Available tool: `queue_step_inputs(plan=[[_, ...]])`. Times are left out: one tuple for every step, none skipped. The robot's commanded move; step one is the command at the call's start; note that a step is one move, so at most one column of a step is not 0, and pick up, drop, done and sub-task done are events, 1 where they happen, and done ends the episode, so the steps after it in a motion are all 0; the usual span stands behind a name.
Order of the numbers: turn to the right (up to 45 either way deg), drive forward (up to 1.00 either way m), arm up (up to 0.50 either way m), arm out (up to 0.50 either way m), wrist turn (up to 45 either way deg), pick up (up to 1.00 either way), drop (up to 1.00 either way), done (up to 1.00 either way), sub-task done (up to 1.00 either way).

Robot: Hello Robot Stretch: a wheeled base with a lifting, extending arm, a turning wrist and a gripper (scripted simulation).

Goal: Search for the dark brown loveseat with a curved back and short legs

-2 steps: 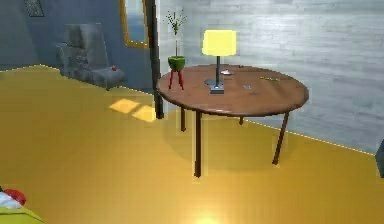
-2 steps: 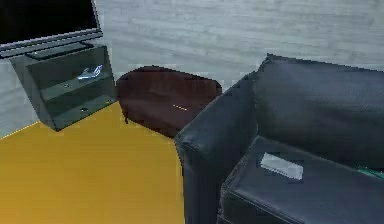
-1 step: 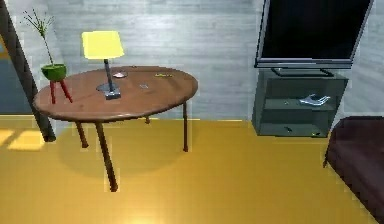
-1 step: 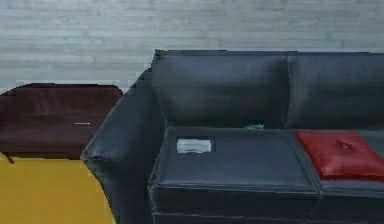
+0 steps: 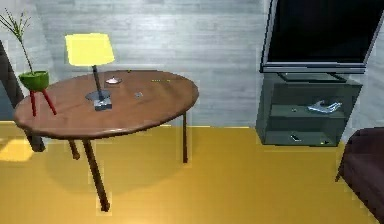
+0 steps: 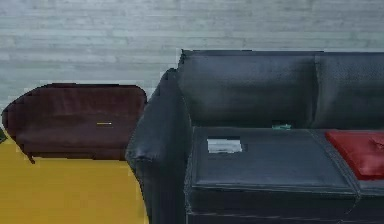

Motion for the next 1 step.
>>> queue_step_inputs(plan=[[24.0, 0.0, 0.0, 0.0, 0.0, 0.0, 0.0, 0.0, 0.0]])
